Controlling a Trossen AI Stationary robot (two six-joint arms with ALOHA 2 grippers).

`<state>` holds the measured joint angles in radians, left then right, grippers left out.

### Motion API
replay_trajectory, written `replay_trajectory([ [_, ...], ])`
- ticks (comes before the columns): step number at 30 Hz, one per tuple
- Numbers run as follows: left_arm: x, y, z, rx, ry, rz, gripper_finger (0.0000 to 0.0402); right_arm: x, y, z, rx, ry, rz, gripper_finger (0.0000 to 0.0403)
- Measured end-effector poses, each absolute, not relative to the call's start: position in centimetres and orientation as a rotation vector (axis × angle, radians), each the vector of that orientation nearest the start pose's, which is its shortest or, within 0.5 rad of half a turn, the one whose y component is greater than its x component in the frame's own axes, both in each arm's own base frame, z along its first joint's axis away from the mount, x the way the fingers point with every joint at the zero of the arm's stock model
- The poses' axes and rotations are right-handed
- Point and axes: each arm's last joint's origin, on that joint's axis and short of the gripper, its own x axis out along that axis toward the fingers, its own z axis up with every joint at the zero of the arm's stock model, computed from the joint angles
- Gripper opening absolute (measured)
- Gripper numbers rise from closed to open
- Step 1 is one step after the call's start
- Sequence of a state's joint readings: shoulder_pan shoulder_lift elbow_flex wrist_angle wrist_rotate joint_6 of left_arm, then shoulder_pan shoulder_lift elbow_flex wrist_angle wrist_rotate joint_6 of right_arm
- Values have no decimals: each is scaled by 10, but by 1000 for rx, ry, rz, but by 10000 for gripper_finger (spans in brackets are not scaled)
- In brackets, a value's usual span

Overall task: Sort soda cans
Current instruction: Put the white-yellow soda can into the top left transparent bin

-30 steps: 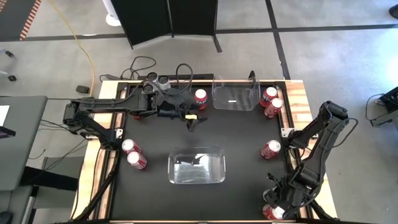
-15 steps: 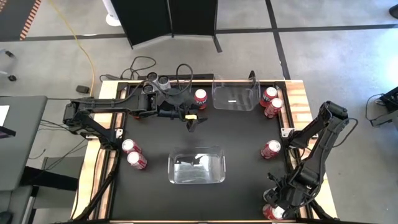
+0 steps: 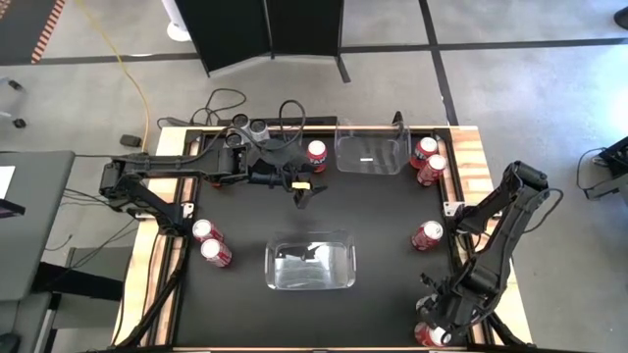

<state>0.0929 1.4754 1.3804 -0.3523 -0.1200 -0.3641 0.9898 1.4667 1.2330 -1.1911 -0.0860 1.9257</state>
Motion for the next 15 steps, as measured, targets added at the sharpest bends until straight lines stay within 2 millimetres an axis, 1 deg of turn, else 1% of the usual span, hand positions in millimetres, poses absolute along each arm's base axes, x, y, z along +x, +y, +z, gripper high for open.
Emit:
replay_trajectory([
  [3,330,34,361,-355,406,267,334,140,206,286,796,1509,-627,291],
  [6,330,31,362,-381,415,188,334,145,196,304,766,1477,-609,290],
  [8,331,29,361,-384,424,153,334,150,190,314,736,1460,-600,290],
  [11,331,23,362,-338,429,119,334,157,176,334,704,1405,-559,290],
  [15,332,16,362,-299,437,52,334,175,155,356,649,1309,-524,290],
])
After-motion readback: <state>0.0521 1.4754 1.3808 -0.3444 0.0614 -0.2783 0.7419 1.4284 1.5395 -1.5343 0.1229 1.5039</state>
